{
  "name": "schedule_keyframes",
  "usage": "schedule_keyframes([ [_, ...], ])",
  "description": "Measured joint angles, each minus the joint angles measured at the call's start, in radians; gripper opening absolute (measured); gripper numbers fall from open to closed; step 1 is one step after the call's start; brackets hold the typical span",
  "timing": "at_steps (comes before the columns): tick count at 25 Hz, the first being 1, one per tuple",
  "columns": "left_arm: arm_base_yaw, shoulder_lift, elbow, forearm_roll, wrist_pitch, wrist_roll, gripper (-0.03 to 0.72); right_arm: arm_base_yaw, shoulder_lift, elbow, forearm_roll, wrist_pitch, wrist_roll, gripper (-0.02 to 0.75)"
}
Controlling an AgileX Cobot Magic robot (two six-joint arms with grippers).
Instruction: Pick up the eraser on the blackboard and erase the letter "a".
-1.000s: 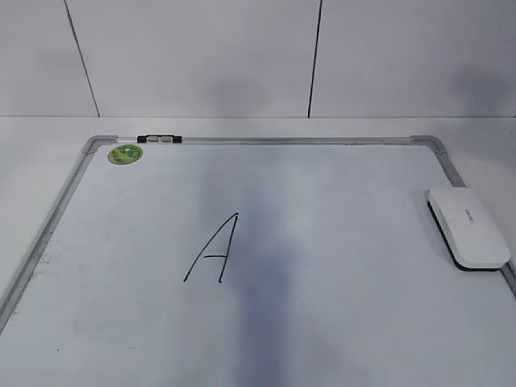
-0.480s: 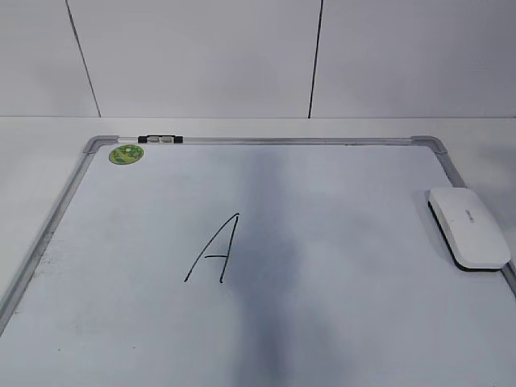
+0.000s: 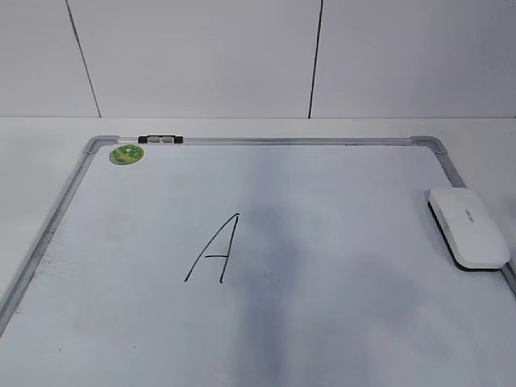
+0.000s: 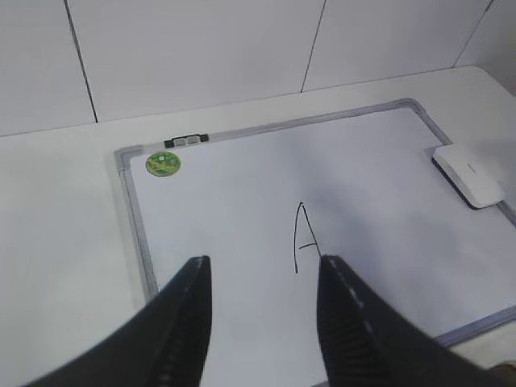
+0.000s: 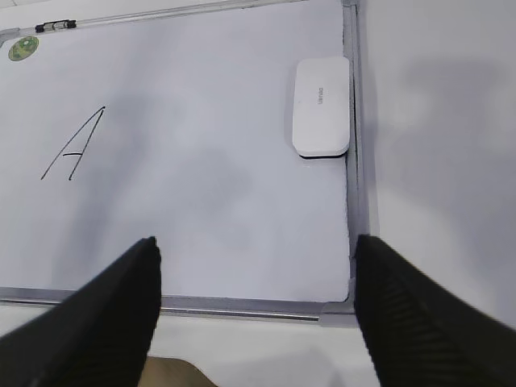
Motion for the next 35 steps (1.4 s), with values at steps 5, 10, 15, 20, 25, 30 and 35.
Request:
schedule_keyframes([
  [5,0.0,-0.139,0.165,-0.011,0.004,0.0,0.323,0.0,-0.08,0.086,0.0,0.0,0.0,0.595],
  [10,0.0,-0.247,0.34,-0.011,0.004,0.018,0.319,0.0,-0.159,0.184,-0.029,0.002,0.0,0.594],
  [15,0.0,-0.346,0.522,-0.011,0.004,0.056,0.29,0.001,-0.212,0.257,-0.059,0.002,-0.002,0.593],
  [20,0.0,-0.409,0.676,-0.007,0.001,0.073,0.271,0.001,-0.234,0.327,-0.098,0.002,-0.006,0.593],
  [25,0.0,-0.448,0.735,0.014,-0.051,0.087,0.269,0.001,-0.239,0.331,-0.105,0.002,-0.066,0.593],
  [30,0.0,-0.45,0.739,0.108,-0.092,0.09,0.267,0.001,-0.24,0.344,-0.107,-0.039,-0.093,0.593],
  [35,0.0,-0.45,0.768,0.147,-0.153,0.092,0.249,0.001,-0.24,0.377,-0.108,-0.106,-0.1,0.593],
])
